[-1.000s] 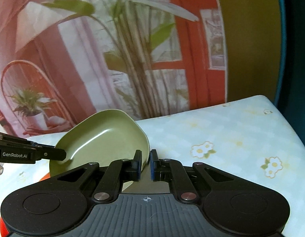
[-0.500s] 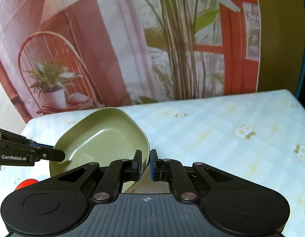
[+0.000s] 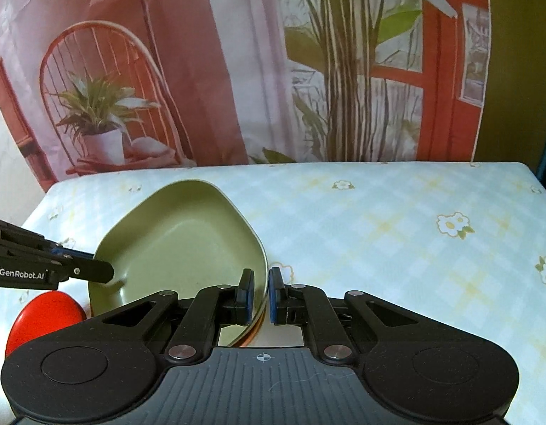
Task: Organize plates and bowls
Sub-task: 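Grip the green plate rim with both tools and lower it onto the plate stack, then grip the nested red bowls' rim with both tools and lift them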
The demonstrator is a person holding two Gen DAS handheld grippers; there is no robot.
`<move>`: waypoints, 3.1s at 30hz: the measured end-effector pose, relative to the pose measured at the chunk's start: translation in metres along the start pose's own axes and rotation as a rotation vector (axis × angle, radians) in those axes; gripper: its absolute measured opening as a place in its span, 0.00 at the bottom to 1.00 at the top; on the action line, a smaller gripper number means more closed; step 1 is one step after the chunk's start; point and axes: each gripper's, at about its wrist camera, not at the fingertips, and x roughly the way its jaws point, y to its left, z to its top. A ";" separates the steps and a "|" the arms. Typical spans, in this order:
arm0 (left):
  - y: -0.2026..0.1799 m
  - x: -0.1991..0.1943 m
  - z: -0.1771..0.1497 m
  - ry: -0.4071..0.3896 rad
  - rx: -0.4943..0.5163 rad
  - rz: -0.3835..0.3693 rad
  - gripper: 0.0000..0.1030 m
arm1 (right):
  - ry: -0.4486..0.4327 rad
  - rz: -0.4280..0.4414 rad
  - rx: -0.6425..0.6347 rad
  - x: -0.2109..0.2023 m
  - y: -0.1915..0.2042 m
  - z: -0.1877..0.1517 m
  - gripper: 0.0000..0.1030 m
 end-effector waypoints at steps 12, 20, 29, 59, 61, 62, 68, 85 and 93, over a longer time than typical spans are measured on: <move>0.004 -0.001 -0.003 -0.008 -0.022 0.006 0.10 | 0.019 -0.017 -0.051 -0.003 0.012 -0.003 0.11; 0.006 -0.001 -0.005 -0.011 -0.031 0.002 0.10 | -0.005 -0.027 -0.049 -0.006 0.008 0.004 0.18; 0.009 -0.001 -0.005 -0.017 -0.038 0.000 0.10 | 0.009 -0.027 -0.079 0.003 0.012 0.005 0.02; 0.038 -0.074 -0.067 -0.110 -0.122 0.039 0.18 | -0.010 0.084 0.050 -0.050 0.089 -0.049 0.22; 0.039 -0.073 -0.072 -0.105 -0.129 0.024 0.19 | 0.000 0.088 0.053 -0.049 0.094 -0.053 0.23; 0.038 -0.072 -0.074 -0.103 -0.131 0.021 0.19 | 0.009 0.091 0.054 -0.048 0.097 -0.055 0.23; 0.039 -0.066 -0.087 -0.088 -0.139 0.000 0.19 | 0.050 0.107 0.056 -0.043 0.109 -0.065 0.23; 0.038 -0.045 -0.103 -0.067 -0.190 -0.055 0.19 | 0.093 0.129 0.052 -0.029 0.119 -0.075 0.22; 0.038 -0.049 -0.105 -0.087 -0.201 -0.061 0.18 | 0.094 0.138 0.061 -0.027 0.118 -0.076 0.22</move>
